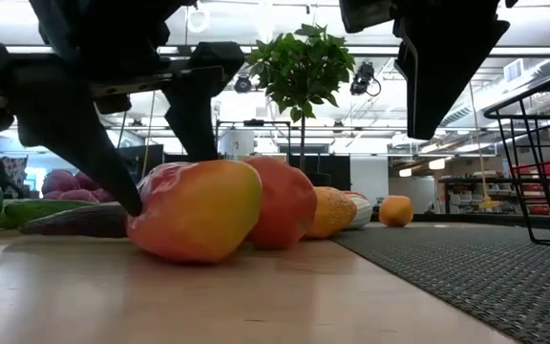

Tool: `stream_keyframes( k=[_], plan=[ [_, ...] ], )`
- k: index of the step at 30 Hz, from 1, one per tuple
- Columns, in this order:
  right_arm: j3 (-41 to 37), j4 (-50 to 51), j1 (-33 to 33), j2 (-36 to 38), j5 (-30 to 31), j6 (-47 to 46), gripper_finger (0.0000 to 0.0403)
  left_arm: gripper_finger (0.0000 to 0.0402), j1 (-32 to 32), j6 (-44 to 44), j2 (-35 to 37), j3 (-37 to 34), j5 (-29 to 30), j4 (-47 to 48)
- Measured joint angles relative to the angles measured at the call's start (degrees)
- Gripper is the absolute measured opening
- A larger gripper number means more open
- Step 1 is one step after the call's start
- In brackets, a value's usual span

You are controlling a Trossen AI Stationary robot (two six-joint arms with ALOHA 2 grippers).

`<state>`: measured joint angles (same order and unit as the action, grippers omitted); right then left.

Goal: Build produce basket
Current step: Put the bottom mango into the black wire basket

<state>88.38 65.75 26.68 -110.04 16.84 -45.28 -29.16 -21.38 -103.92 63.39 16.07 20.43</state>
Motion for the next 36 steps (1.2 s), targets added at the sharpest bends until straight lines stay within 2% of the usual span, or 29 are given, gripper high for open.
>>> stream_keyframes(
  k=[8, 16, 26, 28, 30, 33, 36],
  plan=[
    [1.81, 2.19, 0.00, 0.07, -0.63, -0.40, 0.0323, 0.0186, -0.73, 4.30, 0.71, -0.16, 5.13, 0.24],
    [13.48, 14.03, 1.58, 0.17, 0.93, -2.82, 0.0323, 0.0193, -0.67, 4.50, 4.63, -0.14, 12.20, -2.29],
    [29.93, 20.48, 6.41, 0.22, 8.28, -5.87, 0.0323, 0.0193, 4.05, 3.09, 11.43, 0.01, 13.51, -21.96],
    [33.09, 22.93, 7.28, 0.22, 9.42, -7.60, 0.0323, 0.0194, 5.96, 2.70, 11.67, 0.00, 12.25, -24.41],
    [35.65, 24.56, 7.92, 0.30, 9.45, -10.11, 0.0323, 0.0193, 8.12, 2.79, 11.67, -0.01, 7.04, -28.98],
    [36.73, 24.27, 9.19, 1.71, 8.51, -11.75, 0.0323, 0.0192, 10.98, 4.47, 11.09, 0.01, -0.83, -37.46],
    [36.40, 24.23, 10.13, 3.77, 7.88, -13.86, 0.0322, 0.0192, 12.97, 6.13, 10.54, -0.01, -4.43, -42.05]
  ],
)
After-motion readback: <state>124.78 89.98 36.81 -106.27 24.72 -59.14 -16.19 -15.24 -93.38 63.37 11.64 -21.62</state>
